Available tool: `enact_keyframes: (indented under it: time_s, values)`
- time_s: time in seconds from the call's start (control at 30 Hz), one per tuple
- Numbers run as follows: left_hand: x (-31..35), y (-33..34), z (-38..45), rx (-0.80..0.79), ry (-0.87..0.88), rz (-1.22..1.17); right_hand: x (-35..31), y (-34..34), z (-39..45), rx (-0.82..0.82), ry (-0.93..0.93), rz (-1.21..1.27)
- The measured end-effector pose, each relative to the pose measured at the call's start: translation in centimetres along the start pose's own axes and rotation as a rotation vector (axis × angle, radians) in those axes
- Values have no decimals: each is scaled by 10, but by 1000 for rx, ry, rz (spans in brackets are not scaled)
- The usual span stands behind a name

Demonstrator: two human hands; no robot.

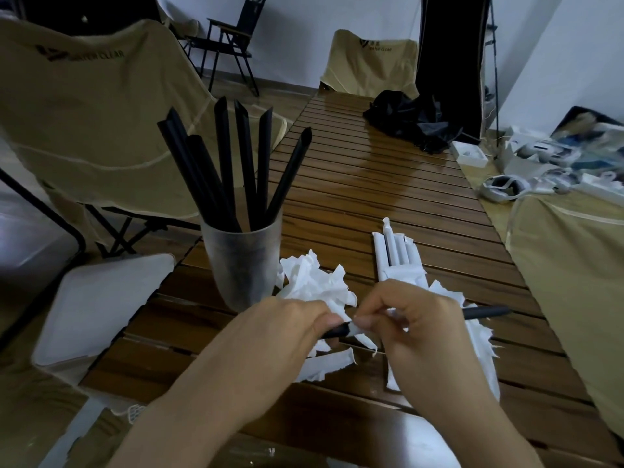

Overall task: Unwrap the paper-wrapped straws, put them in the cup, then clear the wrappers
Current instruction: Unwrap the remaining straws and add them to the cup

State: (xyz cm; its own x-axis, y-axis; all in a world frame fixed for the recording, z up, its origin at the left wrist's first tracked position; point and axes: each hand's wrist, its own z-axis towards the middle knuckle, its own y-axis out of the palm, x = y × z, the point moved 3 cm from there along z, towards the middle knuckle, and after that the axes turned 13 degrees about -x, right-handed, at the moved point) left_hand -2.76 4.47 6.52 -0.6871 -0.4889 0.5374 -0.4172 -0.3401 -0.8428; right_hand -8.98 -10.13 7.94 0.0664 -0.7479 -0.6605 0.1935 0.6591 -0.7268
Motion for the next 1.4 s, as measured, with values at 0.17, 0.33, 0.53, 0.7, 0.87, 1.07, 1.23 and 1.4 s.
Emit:
enact_keyframes:
  time_s: [0.17, 0.33, 0.53, 0.7, 0.87, 1.07, 1.23, 1.4]
  values:
    - [3, -6, -2, 31, -11, 83, -3, -6, 2, -43, -75, -3]
    - [-20, -18, -9, 3, -75, 98, 10, -16, 1, -35, -73, -78]
    - [-32, -47, -21, -71, -107, 183, 19, -21, 2, -3, -98, -194]
    - [-14, -35, -17, -112, -75, 247, 4, -2, 3, -22, -180, -177]
    - [-13, -32, -6, -148, -94, 256, 4, 1, 5, 6, -177, -157]
    - [-28, -52, -27, -130, -148, 162, 6, 13, 8, -15, -165, -161]
    - [-27, -65, -33, -93, -178, 218, -4, 15, 14, -14, -211, -178]
    - [-26, -79, -39, -60, -159, 306, -19, 21, 16, -27, -264, -259]
